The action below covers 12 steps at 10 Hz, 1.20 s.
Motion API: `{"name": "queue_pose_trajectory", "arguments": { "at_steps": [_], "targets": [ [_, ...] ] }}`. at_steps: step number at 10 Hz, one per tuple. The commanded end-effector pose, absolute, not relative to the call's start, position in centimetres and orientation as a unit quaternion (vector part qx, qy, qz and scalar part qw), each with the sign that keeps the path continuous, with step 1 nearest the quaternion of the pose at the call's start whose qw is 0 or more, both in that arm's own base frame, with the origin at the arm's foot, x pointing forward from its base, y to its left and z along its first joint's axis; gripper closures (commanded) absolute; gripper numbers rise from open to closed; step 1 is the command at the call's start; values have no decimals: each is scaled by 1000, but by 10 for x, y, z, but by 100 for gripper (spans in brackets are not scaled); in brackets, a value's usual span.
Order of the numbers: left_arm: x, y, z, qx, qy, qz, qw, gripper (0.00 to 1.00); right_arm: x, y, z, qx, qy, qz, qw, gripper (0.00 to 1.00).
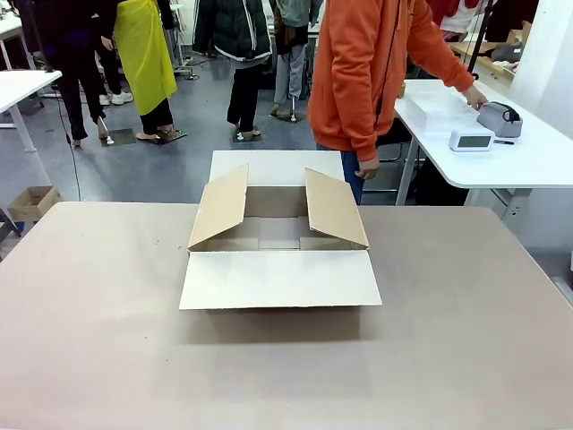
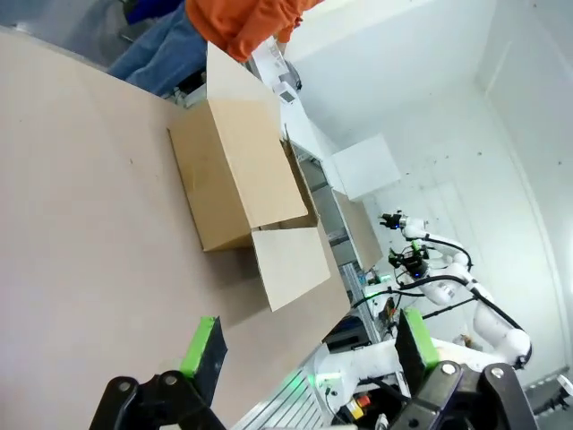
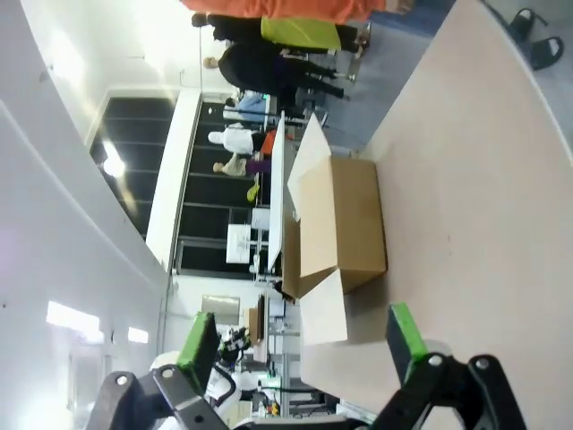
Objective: Pack the gift set into the box.
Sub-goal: Place both hands on the side flaps of the Package Box and spread them outward.
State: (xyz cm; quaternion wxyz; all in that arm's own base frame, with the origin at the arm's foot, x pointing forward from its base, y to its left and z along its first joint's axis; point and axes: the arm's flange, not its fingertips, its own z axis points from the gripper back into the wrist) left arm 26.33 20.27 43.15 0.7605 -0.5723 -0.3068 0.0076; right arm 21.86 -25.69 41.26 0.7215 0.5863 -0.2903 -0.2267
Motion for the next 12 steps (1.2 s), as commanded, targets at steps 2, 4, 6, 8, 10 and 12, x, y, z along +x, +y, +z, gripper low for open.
{"name": "queue_pose_trajectory", "arguments": {
  "at_steps": [2,4,6,8,10,12],
  "targets": [
    [266,186,451,-545,-301,7,782,0,227,-238,427,566,-302,-197,741,0],
    [290,123,508,-453,-262,-41,851,0,265,-139,482,492,-311,-99,807,0],
    [335,17,534,-344,-202,-121,909,0,315,-16,497,396,-313,-22,863,0],
    [371,-88,526,-283,-125,-211,927,0,319,95,488,358,-284,109,883,0],
    [336,-78,536,-313,-177,-173,917,0,334,39,534,371,-288,79,879,0],
    [336,-78,536,-313,-177,-173,917,0,334,39,534,371,-288,79,879,0]
  ]
}}
